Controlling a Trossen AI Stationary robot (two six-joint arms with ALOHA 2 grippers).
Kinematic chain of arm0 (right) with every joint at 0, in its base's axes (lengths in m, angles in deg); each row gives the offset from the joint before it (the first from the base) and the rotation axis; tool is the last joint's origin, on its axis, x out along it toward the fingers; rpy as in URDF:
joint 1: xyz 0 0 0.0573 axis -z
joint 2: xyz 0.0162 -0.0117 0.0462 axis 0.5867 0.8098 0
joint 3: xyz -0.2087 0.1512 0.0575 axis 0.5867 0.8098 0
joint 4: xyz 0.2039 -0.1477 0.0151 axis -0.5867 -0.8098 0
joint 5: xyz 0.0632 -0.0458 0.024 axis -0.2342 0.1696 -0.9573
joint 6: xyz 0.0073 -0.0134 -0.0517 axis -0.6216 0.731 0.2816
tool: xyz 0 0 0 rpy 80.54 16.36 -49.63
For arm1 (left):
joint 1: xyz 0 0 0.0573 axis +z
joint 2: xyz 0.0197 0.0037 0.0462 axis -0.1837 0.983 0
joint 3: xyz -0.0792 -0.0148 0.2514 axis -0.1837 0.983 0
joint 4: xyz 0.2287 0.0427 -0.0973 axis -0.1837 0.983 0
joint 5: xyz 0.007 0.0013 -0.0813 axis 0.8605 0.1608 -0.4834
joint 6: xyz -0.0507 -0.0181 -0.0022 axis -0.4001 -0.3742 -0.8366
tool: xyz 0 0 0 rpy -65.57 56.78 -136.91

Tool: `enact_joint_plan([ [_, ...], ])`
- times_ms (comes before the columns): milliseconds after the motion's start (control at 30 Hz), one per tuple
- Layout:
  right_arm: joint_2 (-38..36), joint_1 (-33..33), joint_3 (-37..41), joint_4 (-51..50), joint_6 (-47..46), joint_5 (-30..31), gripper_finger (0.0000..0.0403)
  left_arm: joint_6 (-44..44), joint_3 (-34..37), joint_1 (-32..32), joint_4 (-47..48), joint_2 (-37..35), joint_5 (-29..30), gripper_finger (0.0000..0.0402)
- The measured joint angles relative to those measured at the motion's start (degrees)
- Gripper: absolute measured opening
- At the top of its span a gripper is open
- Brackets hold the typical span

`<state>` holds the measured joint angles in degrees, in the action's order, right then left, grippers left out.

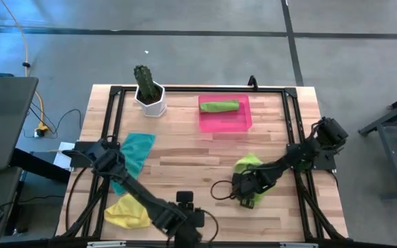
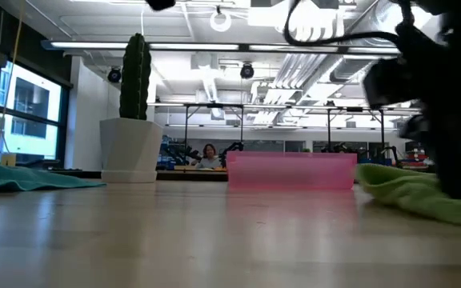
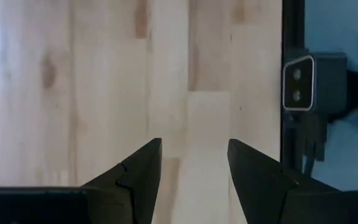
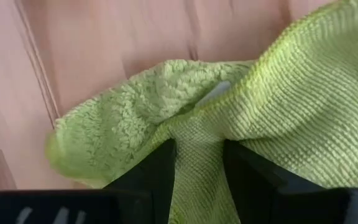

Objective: Roll microfiber towels into tight, uniform cylinder then place into a basket
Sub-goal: Roll the light green microfiber cloth

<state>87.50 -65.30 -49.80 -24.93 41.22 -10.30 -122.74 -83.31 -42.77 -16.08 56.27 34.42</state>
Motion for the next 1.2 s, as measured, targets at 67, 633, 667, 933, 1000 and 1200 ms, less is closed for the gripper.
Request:
enact_joint_plan([
  [67,-0.2,1.0,0.2,4.8,3.0,1.8,0.0131,-0.8,0.0,-1.0,0.0,0.0,2.7,0.0175],
  [633,-0.3,5.0,0.5,30.2,17.6,-6.0,0.0131,-4.3,0.2,-0.6,-4.9,0.0,12.1,0.0175],
  [667,-0.3,4.7,0.5,30.5,17.4,-6.0,0.0131,-4.5,0.2,-0.3,-4.9,0.0,12.2,0.0175],
  [933,-0.4,1.9,0.4,29.5,7.7,9.7,0.0131,-5.1,0.2,0.7,-5.0,0.0,12.1,0.0175],
  [1000,-0.4,1.6,0.4,28.7,3.5,11.7,0.0131,-5.1,0.2,0.7,-5.0,0.0,12.1,0.0175],
  [1200,0.0,-1.6,0.4,28.8,-1.8,12.2,0.0131,-5.1,0.2,0.7,-5.0,0.0,12.1,0.0175],
])
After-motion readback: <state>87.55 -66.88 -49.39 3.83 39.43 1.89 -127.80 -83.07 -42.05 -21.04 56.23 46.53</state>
